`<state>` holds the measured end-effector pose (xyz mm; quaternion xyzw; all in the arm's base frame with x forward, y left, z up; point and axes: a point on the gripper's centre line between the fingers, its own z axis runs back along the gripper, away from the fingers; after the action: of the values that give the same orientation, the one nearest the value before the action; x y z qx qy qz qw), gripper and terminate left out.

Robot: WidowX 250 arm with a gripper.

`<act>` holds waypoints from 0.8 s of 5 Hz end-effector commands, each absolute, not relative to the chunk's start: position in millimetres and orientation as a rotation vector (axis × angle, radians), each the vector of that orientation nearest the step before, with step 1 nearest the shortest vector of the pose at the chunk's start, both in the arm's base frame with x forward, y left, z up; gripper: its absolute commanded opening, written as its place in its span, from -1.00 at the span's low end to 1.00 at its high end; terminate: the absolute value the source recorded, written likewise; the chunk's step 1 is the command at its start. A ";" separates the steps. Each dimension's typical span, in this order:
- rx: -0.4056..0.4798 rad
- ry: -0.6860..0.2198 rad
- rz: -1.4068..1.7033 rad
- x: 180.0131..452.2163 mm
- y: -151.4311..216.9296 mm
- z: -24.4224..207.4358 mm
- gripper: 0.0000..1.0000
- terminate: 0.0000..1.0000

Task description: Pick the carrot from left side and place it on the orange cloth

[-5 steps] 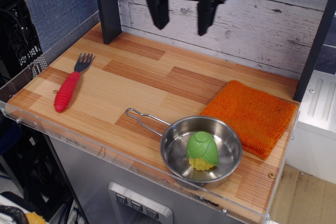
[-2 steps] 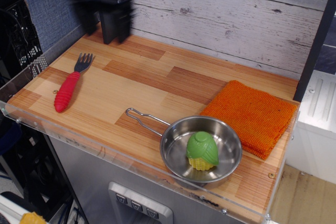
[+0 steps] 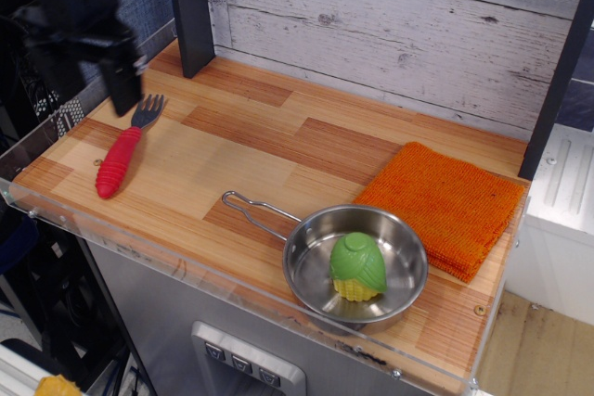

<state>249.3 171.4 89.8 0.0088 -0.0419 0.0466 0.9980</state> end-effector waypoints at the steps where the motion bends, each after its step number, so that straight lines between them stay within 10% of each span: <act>1: 0.091 -0.095 0.172 245.0 183.4 78.2 1.00 -1.00; 4: 0.105 0.006 0.227 263.2 179.4 28.8 1.00 -1.00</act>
<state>258.8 177.2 15.4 0.0435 0.0191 0.1137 0.9924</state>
